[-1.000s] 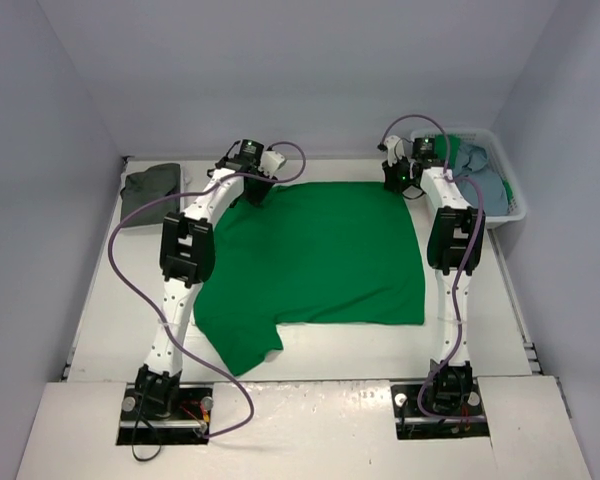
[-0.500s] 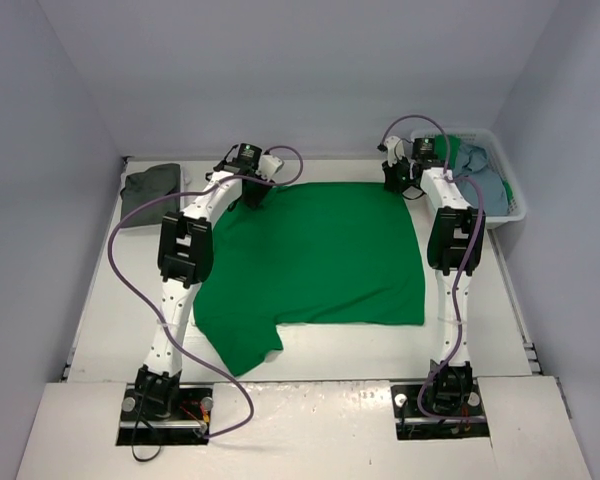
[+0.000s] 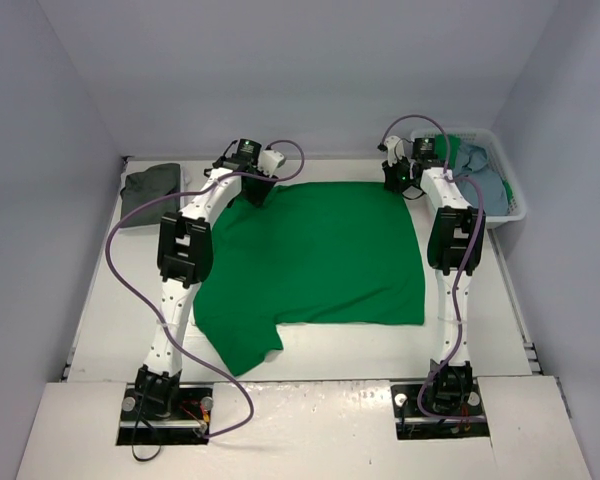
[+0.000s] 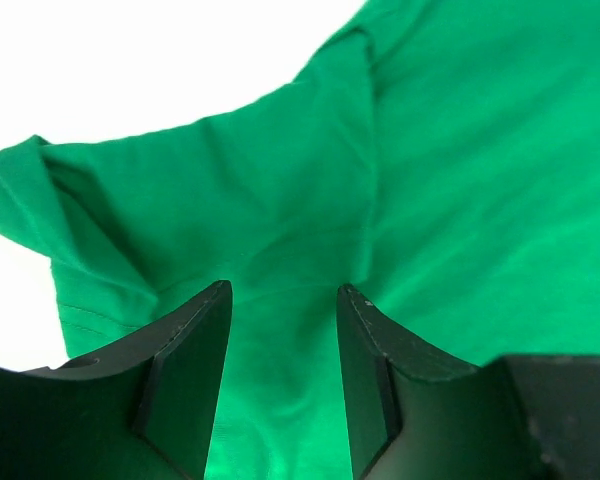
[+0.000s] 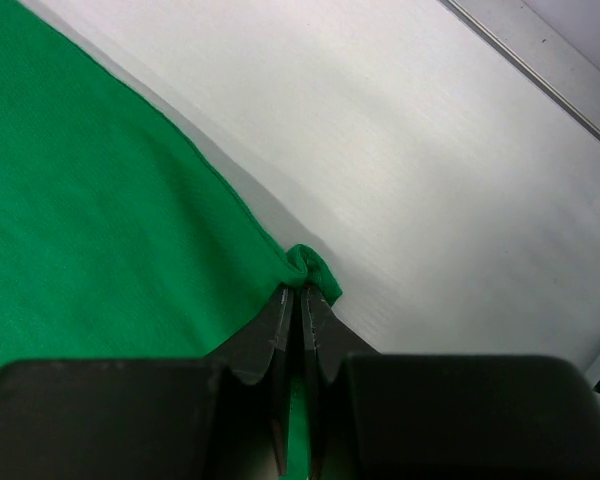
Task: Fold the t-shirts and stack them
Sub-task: Grap the side of the flattened tshirt furthest away from the robot with both arms
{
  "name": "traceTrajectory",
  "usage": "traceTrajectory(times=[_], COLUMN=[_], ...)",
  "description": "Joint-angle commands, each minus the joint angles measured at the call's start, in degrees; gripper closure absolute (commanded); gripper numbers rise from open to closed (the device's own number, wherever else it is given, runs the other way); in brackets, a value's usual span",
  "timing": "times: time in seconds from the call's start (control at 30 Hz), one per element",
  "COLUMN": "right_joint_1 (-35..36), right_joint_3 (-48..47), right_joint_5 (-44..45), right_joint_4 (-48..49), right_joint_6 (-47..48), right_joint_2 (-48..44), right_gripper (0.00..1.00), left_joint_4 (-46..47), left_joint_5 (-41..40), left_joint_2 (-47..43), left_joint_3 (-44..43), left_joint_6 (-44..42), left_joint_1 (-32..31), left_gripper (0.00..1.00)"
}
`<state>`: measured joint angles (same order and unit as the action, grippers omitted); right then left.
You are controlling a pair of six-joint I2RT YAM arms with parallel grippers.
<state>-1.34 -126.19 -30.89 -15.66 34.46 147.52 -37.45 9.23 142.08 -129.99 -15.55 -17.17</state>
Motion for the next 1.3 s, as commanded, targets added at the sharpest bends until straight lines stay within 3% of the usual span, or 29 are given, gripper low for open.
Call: traceTrajectory(times=[0.0, 1.27], right_joint_1=[0.6, 1.0], right_joint_3=[2.1, 3.0], right_joint_5=[1.5, 0.5], right_joint_4=[-7.6, -7.5], right_joint_6=[-1.1, -1.2], right_joint_2=[-0.7, -1.5], right_gripper=[1.0, 1.0], left_joint_4=[-1.7, -2.5], left_joint_5=[5.5, 6.8], left_joint_2=[-7.1, 2.5], left_joint_3=[-3.8, -9.4], left_joint_6=[2.1, 3.9], left_joint_1=[0.2, 0.2], left_gripper=[0.59, 0.59])
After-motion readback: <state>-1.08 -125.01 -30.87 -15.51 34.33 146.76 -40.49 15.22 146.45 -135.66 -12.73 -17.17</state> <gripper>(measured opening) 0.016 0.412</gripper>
